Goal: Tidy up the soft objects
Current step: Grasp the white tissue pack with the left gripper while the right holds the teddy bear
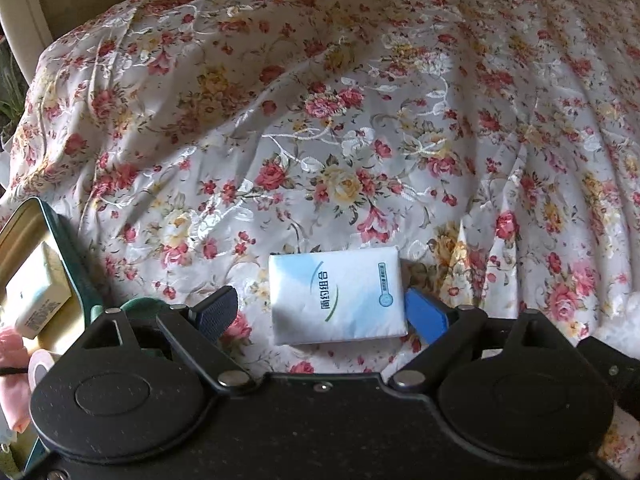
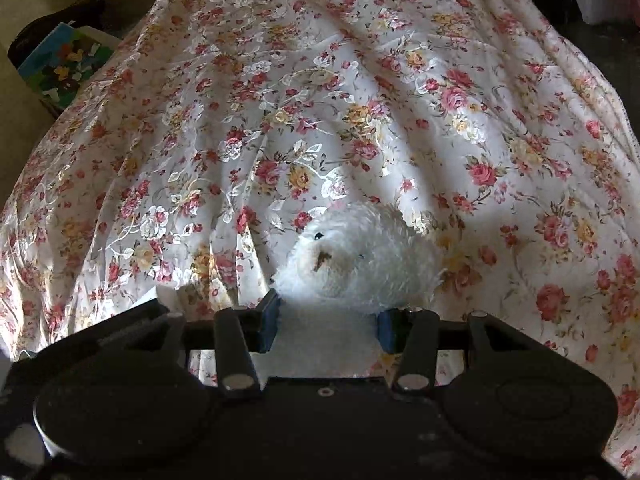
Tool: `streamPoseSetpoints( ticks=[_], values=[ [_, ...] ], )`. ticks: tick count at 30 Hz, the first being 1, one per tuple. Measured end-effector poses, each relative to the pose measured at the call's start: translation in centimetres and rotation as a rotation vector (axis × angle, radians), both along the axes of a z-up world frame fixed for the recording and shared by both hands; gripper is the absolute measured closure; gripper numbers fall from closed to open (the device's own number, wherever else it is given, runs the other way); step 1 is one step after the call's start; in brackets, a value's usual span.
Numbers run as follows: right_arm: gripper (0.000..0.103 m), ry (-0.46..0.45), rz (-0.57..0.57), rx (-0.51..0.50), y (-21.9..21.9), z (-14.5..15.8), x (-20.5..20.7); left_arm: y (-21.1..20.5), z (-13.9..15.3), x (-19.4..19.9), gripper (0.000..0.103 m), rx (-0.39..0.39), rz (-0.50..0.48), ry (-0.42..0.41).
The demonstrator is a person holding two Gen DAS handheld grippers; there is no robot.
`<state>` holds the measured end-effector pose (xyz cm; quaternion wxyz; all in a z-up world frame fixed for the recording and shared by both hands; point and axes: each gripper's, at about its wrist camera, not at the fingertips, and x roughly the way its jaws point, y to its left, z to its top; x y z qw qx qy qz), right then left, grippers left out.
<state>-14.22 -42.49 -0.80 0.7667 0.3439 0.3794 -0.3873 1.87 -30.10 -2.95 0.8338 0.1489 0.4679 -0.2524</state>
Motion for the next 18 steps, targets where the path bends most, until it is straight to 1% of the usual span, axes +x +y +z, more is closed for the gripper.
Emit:
streamPoseSetpoints(
  ticks=[3,5,6,7,9,13,15,18],
  values=[
    [0.056,0.005,0.003,0.001,0.0,-0.2,0.2,-0.5,-0.8,0.3,0.014,0.013,0.008,0.017],
    [0.056,0.006,0.006,0.003,0.0,-0.3,0.3,-0.6,-1.3,0.5,0.017,0.015,0.01,0.037],
    [0.056,0.009,0.007,0.0,0.1,-0.3,0.4,-0.7,-1.5,0.6,0.023,0.015,0.0,0.051],
    [0.056,0.011,0.007,-0.005,0.1,-0.3,0.4,-0.7,-1.6,0.6,0.033,0.012,-0.017,0.06],
    [0.056,0.016,0.009,-0.01,0.1,-0.4,0.5,-0.5,-1.4,0.1,0.034,0.005,-0.029,0.049],
    [0.056,0.023,0.008,-0.024,0.0,-0.5,0.5,0.5,0.7,-1.0,0.034,-0.003,-0.061,-0.006],
    [0.056,0.028,0.01,-0.032,0.1,-0.5,0.6,1.6,2.3,-1.8,0.034,-0.016,-0.084,-0.033],
    [0.056,0.04,0.018,-0.043,0.2,-0.5,0.8,3.6,4.8,-2.5,0.034,-0.038,-0.105,-0.052]
  ],
)
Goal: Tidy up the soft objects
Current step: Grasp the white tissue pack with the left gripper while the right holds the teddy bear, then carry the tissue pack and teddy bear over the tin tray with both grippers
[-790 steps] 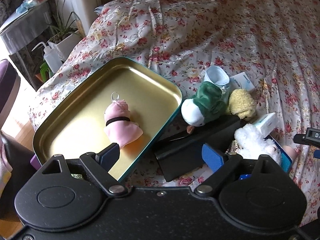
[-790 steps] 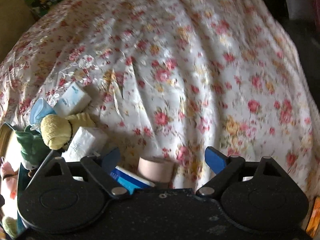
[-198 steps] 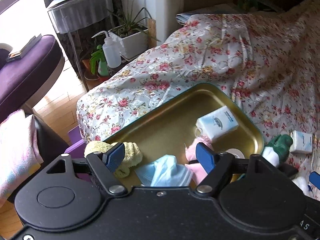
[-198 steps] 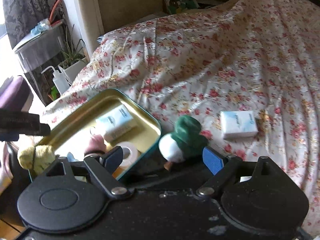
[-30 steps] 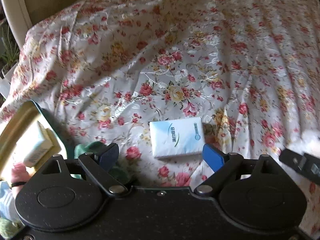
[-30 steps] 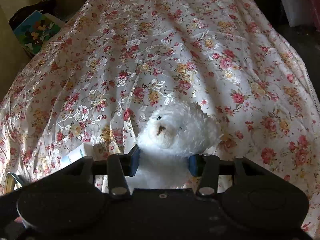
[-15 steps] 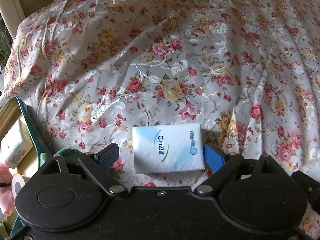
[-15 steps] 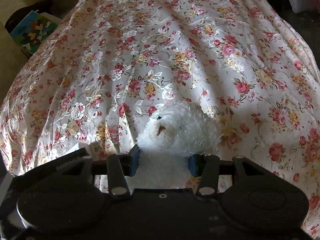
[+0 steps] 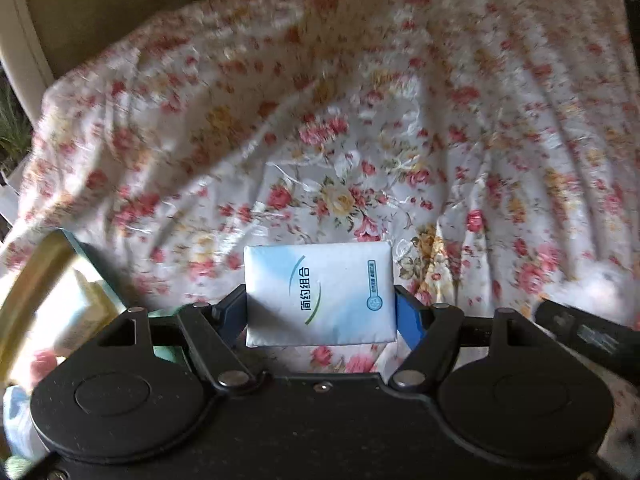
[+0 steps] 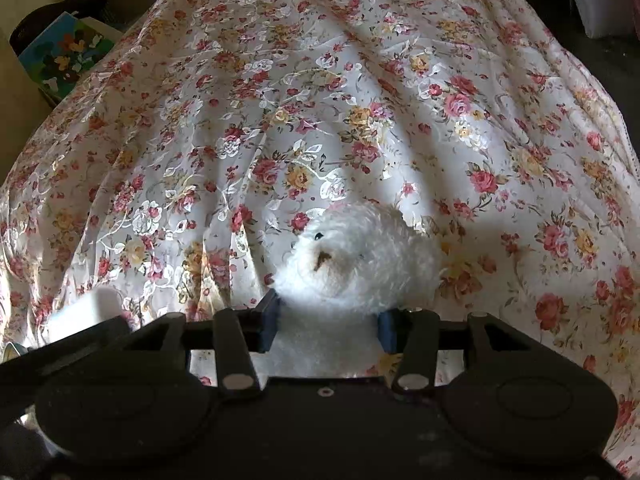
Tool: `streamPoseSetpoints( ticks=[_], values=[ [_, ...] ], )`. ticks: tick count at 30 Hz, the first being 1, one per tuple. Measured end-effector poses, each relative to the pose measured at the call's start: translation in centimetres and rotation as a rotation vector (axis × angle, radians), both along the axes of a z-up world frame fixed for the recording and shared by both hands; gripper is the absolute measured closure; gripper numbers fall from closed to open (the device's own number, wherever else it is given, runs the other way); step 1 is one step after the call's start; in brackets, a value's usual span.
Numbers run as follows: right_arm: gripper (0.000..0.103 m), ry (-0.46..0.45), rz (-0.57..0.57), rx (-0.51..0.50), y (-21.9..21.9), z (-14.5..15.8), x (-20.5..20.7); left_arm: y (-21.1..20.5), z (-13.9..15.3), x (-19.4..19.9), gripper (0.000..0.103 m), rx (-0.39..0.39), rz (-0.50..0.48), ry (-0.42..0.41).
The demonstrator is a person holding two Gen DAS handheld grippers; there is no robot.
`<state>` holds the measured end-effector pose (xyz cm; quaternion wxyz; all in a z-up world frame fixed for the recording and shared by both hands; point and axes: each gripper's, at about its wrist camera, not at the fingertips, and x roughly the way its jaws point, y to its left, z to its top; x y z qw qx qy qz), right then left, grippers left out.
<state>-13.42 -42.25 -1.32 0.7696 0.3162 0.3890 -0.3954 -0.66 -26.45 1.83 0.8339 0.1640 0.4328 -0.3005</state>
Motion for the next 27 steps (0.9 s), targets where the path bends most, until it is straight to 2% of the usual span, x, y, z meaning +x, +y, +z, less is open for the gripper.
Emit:
streamPoseSetpoints(
  ticks=[5,9,15,18,23,27],
  values=[
    [0.056,0.007,0.031,-0.02,0.7,0.2,0.3,5.0,3.2,-0.1,0.034,-0.018,0.01,-0.032],
    [0.055,0.011,0.065,-0.056,1.7,0.6,0.8,9.9,5.3,0.7,0.034,-0.016,0.058,-0.086],
    [0.055,0.014,0.126,-0.085,3.6,1.1,1.9,17.3,7.3,4.1,0.034,-0.057,0.208,-0.107],
    [0.055,0.003,0.172,-0.103,4.8,1.5,2.4,20.5,7.4,6.1,0.034,-0.052,0.295,-0.117],
    [0.055,0.004,0.237,-0.125,7.0,1.9,3.3,25.1,6.6,9.4,0.034,-0.054,0.382,-0.042],
    [0.055,-0.027,0.303,-0.101,9.3,2.3,4.0,27.4,6.0,11.2,0.034,-0.046,0.44,-0.02]
  ],
)
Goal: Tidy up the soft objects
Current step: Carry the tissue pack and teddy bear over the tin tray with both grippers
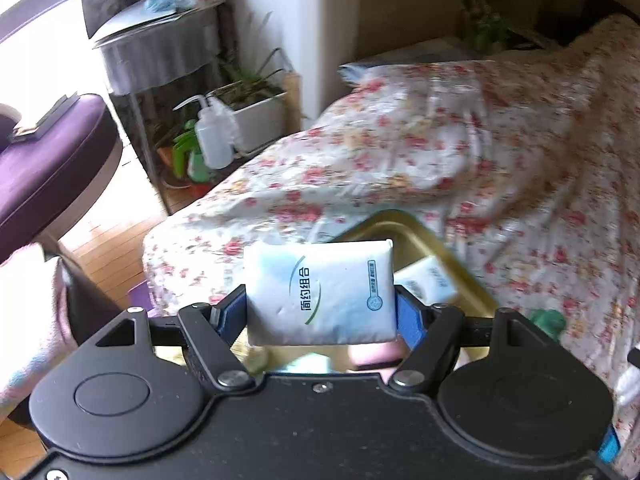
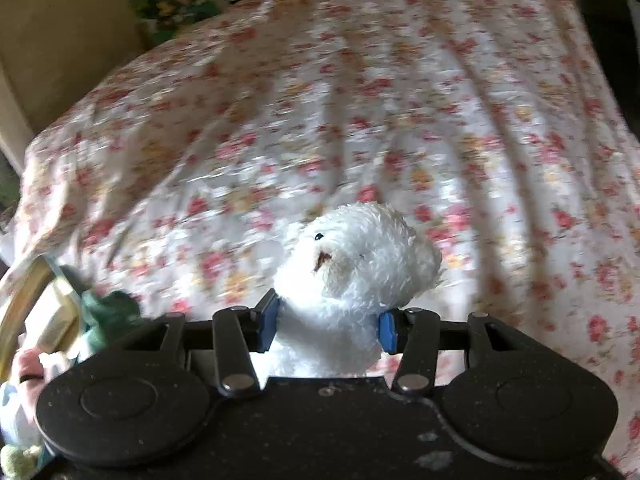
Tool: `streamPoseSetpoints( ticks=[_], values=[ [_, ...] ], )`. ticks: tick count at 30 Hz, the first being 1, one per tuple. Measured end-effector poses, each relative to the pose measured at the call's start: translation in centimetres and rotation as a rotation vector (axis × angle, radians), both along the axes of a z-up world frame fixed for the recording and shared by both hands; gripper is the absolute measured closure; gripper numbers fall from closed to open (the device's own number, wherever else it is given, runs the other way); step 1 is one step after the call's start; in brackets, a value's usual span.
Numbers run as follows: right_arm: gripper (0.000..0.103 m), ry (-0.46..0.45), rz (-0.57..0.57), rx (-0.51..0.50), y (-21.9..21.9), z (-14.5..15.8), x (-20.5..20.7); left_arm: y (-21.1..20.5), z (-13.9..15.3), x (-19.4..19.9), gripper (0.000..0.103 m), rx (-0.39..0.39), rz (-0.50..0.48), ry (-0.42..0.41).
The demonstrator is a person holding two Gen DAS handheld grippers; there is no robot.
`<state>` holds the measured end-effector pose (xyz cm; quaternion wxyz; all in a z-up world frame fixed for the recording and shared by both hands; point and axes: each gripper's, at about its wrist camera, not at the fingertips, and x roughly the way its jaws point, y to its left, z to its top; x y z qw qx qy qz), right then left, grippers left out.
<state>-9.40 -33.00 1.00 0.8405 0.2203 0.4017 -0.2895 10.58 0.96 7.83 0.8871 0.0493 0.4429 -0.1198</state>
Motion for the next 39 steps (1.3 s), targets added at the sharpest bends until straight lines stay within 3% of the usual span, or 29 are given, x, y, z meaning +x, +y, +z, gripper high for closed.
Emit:
streamPoseSetpoints(
  ticks=[8,15,25,31,39],
  values=[
    [0.055,-0.098,0.206,-0.024,6.6,2.1,1.5,0.9,-0.6,1.1,0.031,-0.066,0.003,0.062],
    [0.055,-0.137,0.342,-0.01,12.1,3.1,3.1,0.9,0.4,1.0,0.021,-0.106,0.019,0.043],
    [0.054,-0.128,0.454,0.097,17.9,3.0,6.4,2.1,1.1,1.0,0.019,-0.052,0.077,-0.013],
    [0.052,-0.148,0.469,0.08,20.3,4.6,11.2,3.8,1.0,1.6,0.019,-0.066,0.147,0.009],
    [0.029,-0.15,0.493,0.031,22.6,5.2,15.4,4.6,0.5,2.0,0.019,-0.051,0.163,0.013]
  ],
)
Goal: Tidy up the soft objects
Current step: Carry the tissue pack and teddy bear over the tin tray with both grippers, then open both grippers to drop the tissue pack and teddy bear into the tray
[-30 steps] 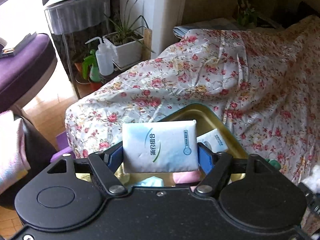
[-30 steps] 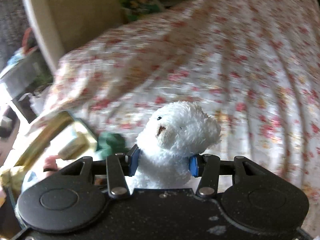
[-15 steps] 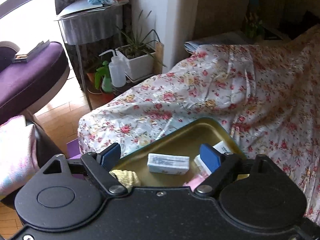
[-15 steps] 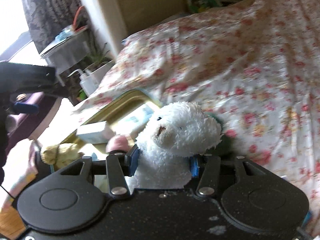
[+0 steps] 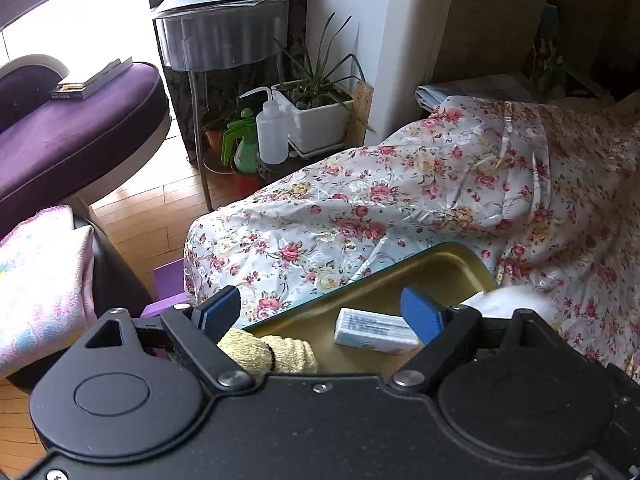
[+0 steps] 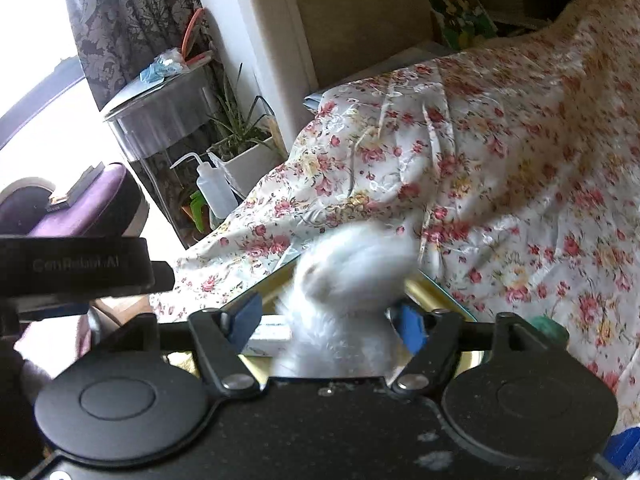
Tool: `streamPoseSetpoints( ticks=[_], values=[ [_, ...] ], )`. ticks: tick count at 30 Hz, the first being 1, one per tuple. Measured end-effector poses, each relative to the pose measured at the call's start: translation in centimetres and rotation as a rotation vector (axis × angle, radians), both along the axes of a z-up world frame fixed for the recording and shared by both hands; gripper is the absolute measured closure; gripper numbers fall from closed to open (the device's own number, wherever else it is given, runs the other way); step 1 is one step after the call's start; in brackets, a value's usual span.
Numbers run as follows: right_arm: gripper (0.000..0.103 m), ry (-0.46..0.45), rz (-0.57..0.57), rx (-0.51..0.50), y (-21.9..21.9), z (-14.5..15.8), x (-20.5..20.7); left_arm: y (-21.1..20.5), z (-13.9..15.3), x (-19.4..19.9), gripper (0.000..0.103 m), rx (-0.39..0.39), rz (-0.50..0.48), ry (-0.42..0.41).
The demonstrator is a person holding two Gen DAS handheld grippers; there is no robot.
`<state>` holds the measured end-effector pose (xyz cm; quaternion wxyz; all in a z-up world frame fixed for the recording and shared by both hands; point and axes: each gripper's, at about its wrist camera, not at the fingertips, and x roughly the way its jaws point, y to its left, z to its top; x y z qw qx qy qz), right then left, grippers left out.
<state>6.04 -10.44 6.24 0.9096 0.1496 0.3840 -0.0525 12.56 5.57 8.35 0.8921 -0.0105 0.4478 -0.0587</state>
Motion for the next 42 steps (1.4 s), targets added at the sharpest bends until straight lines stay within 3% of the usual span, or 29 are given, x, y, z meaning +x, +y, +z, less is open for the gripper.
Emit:
streamPoseSetpoints(
  ticks=[8,26,35,42],
  values=[
    [0.029,0.027,-0.024,-0.018,-0.8,-1.0,-1.6,0.1,0.1,-0.2,0.019,0.002,-0.008,-0.005],
    [0.028,0.016,-0.112,-0.091,-5.6,-0.5,-10.8,-2.3,0.7,-3.1,0.015,0.044,-0.112,-0.032],
    [0.025,0.025,-0.255,-0.111,-11.1,-1.3,-16.1,-5.0,-0.6,-4.6,0.015,0.059,-0.223,0.028],
    [0.025,0.108,-0.388,-0.093,-15.6,-3.6,-18.3,-7.6,-1.5,-5.8,0.015,0.064,-0.293,0.074]
  ],
)
